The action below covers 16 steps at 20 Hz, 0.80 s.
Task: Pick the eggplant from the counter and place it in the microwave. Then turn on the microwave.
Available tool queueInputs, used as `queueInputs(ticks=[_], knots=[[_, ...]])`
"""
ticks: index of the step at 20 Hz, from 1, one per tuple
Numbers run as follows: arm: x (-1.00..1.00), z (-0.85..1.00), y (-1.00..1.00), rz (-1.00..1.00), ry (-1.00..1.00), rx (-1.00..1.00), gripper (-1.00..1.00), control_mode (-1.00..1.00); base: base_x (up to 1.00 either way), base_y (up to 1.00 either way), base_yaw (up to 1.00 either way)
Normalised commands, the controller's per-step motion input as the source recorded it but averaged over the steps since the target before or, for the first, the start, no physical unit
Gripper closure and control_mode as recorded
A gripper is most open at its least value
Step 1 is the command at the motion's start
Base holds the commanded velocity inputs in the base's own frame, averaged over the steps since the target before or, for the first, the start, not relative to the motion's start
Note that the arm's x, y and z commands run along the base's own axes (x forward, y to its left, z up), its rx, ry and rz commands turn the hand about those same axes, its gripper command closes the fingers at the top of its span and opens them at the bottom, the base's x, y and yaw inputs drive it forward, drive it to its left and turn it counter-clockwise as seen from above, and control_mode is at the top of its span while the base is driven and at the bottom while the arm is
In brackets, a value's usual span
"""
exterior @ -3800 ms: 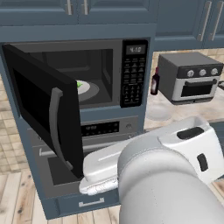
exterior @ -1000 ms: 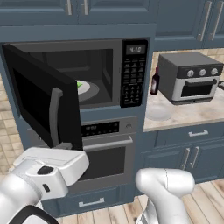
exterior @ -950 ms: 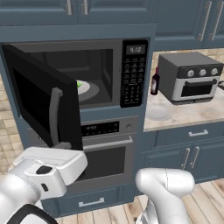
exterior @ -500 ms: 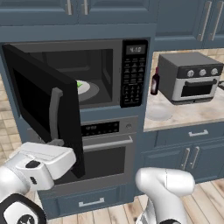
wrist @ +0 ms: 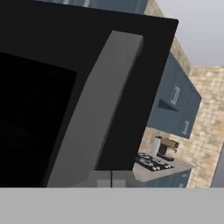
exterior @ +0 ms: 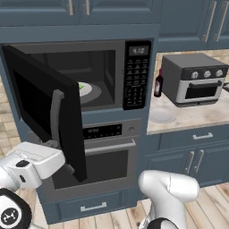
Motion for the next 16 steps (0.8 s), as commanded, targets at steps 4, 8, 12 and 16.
queueInputs(ticks=[4, 8, 12, 16], knots=[[0.26, -0.15, 0.22, -0.08, -0.01, 0.0, 1.0, -1.0, 0.0, 0.0, 0.0], [0.26, -0.17, 0.21, -0.07, -0.01, 0.0, 1.0, -1.0, 0.0, 0.0, 0.0], [0.26, -0.18, 0.22, -0.07, -0.01, 0.0, 1.0, -1.0, 0.0, 0.0, 0.0], [0.26, -0.18, 0.19, -0.06, -0.01, 0.0, 1.0, -1.0, 0.0, 0.0, 0.0]])
